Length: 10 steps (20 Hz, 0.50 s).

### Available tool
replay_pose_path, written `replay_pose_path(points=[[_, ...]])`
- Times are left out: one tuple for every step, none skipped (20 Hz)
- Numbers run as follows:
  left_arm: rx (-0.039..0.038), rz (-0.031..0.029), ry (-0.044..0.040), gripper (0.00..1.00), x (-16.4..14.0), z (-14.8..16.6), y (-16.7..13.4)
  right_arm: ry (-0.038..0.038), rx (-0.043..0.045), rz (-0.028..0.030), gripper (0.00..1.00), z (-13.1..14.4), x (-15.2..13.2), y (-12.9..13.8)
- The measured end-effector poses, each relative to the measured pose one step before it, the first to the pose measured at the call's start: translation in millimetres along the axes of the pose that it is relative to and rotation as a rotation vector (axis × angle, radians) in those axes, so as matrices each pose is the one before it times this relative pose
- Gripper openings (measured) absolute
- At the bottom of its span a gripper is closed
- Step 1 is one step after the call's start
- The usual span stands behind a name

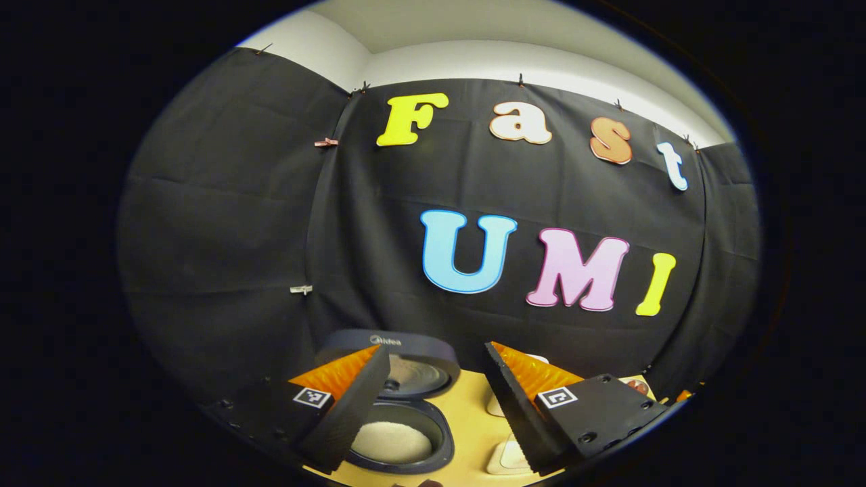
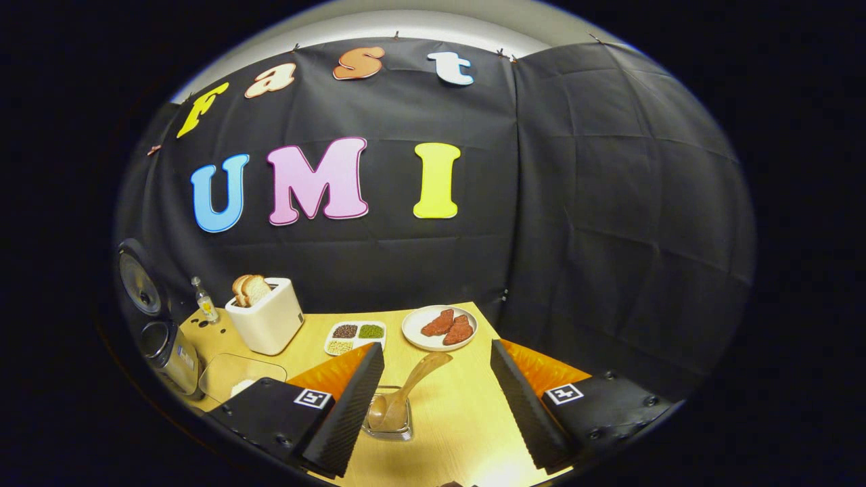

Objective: Close the left gripper, press the button to open the rice cooker; take a wooden spoon from the chopstick holder with the right hand, scoop a spoonful of rice and pour it into the rice cooker, then put the wooden spoon back into the chopstick holder.

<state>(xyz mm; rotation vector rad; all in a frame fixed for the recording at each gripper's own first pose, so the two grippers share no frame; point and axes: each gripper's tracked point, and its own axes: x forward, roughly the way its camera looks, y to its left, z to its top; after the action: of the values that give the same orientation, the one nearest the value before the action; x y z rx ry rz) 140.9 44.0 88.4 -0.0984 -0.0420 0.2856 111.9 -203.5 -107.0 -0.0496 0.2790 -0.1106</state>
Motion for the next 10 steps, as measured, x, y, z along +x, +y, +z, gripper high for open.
replay_pose_path(points=[[-0.01264, -0.00275, -0.01466, 0.95, 12.66, 9.16, 6.69, -0.00454, -0.00264, 0.00254, 0.99, 2.4, -4.89, 4.63], [0.00508, 0.00671, -0.00272, 0.95, 14.04, 2.87, 8.23, 0.00266, -0.00657, -0.00116, 0.98, 1.32, -4.87, 3.06], [0.01041, 0.01875, 0.01371, 0.95, 12.57, -0.58, 11.57, 0.008, 0.00602, -0.00217, 0.98, 1.52, -5.29, 1.17], [0.00962, -0.00176, 0.01679, 0.95, 13.32, -0.71, 5.95, -0.00185, 0.01392, 0.00729, 0.99, 5.71, -6.66, 4.39], [0.00508, 0.00911, 0.01762, 0.95, 10.97, -1.57, 6.5, -0.0107, 0.00617, 0.00896, 0.99, 6.09, -5.35, 3.76], [0.00446, -0.00562, 0.02057, 0.95, 11.91, -2.04, 3.87, -0.00648, -0.0075, 0.00103, 0.99, 2.23, -3.6, 1.02], [0.00228, 0.01454, 0.01662, 0.95, 10.76, -0.86, 6.76, -0.00366, -0.01414, 0.00587, 0.99, 2.78, -3.11, 2.47], [0.00169, -0.00883, 0.02533, 0.95, 11.96, -3.67, 1.49, -0.00304, -0.01382, 0.00199, 0.99, 1.8, -5.31, 1.8], [0.00214, 0.0094, 0.02681, 0.95, 9.72, -4.03, 4.22, -0.0066, -0.00923, 0.00503, 0.99, 2.53, -3.69, 2.98], [0.00433, -0.00311, 0.02954, 0.95, 11.8, -3.94, 1.73, -0.00707, -0.00621, 0.00461, 0.99, 3.15, -3.15, 3.49]])
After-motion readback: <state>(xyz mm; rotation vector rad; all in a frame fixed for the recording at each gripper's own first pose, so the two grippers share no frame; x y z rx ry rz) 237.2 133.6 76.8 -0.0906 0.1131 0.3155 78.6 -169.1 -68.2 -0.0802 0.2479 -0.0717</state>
